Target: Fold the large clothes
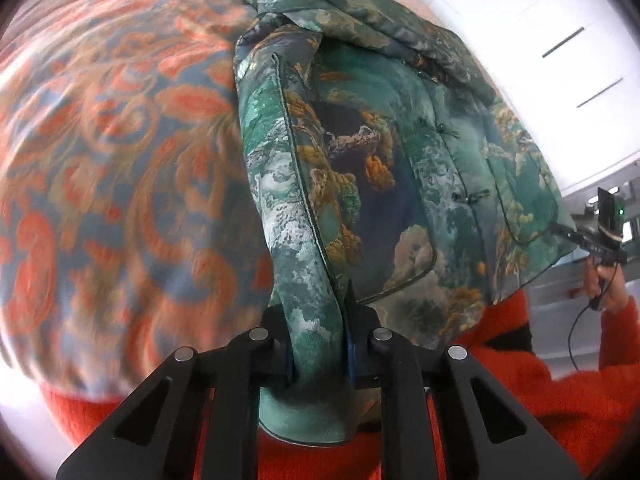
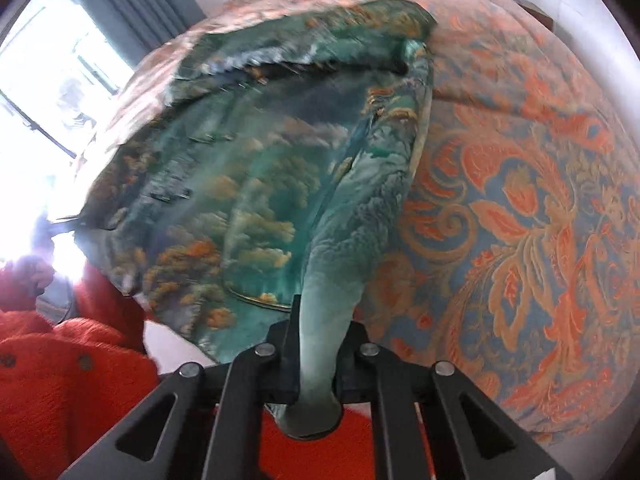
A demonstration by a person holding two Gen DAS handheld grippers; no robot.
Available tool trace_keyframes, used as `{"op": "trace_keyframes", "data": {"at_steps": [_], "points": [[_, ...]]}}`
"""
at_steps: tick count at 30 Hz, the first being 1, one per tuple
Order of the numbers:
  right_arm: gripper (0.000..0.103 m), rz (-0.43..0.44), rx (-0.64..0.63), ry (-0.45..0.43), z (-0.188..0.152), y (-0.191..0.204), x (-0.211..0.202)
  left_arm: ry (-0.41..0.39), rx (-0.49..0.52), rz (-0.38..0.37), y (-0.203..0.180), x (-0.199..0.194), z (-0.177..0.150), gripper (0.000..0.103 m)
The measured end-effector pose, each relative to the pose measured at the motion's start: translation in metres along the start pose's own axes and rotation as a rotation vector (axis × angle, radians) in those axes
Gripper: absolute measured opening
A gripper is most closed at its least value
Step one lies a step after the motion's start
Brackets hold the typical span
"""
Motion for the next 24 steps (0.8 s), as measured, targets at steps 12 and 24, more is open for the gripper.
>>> {"op": "trace_keyframes", "data": {"at_steps": [12,24], "points": [[0.01,0.356,0.168,-0.085,-0.063,0.02,-0.047,-0.114,-0.178,-0.356,0.018,-0.088,-0.018,0.015],[0.01,0.409,0.296,-0.476,0.194,-0.059,-0.101,-0.341,-0.226,-0.314,0.029,-0.117,0.258,0.015]]}}
Point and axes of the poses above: each gripper's, at about its wrist camera, not at the fingertips, and x roughly the way its jaws point, y to its left, z to its top, the point moved 4 cm from there along x, roughly the way its jaws point, and after that the axes turned 6 degrees about y, right-handed, at the moved point
